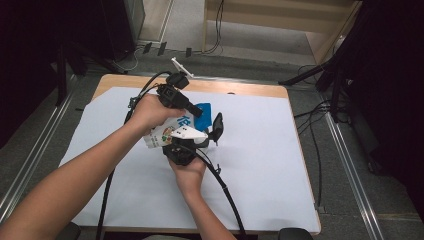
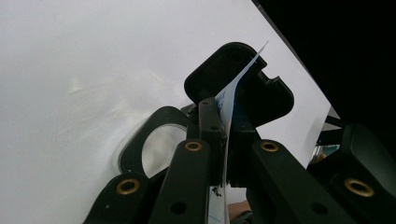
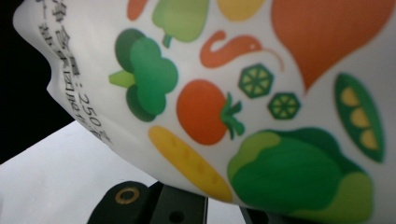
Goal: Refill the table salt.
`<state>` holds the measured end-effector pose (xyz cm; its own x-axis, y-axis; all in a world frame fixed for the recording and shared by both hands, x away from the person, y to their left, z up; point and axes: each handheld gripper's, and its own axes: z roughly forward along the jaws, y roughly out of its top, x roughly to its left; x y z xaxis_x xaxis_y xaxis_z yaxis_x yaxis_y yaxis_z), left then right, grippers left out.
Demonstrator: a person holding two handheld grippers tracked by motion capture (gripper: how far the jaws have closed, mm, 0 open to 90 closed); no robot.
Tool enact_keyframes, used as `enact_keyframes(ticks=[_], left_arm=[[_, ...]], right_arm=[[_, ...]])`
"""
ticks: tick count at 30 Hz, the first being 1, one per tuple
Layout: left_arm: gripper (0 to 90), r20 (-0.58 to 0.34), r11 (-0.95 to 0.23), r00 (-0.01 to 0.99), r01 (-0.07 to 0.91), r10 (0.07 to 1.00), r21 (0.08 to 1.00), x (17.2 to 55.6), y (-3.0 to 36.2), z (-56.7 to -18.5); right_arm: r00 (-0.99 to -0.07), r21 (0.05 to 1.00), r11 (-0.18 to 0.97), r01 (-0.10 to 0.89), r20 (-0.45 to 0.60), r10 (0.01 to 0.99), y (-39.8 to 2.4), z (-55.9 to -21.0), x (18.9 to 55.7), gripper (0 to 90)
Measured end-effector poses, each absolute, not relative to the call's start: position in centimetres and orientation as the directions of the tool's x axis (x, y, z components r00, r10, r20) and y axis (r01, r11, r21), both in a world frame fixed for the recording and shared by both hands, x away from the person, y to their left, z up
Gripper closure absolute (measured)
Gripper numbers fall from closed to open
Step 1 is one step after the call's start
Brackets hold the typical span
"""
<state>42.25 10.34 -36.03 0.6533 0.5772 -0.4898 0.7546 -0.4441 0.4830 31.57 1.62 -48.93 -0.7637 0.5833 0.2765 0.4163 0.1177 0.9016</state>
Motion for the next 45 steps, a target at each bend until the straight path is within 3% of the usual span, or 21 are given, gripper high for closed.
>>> enact_keyframes(ticks=[45], left_arm=[[89.1,-0.485,-0.451,0.649,0.758,0.586,0.470,42.20,9.85,-36.16]], right_arm=[[-0.767,0.900,0.112,0.422,0.288,0.573,2.04,-49.14,31.40,90.0]])
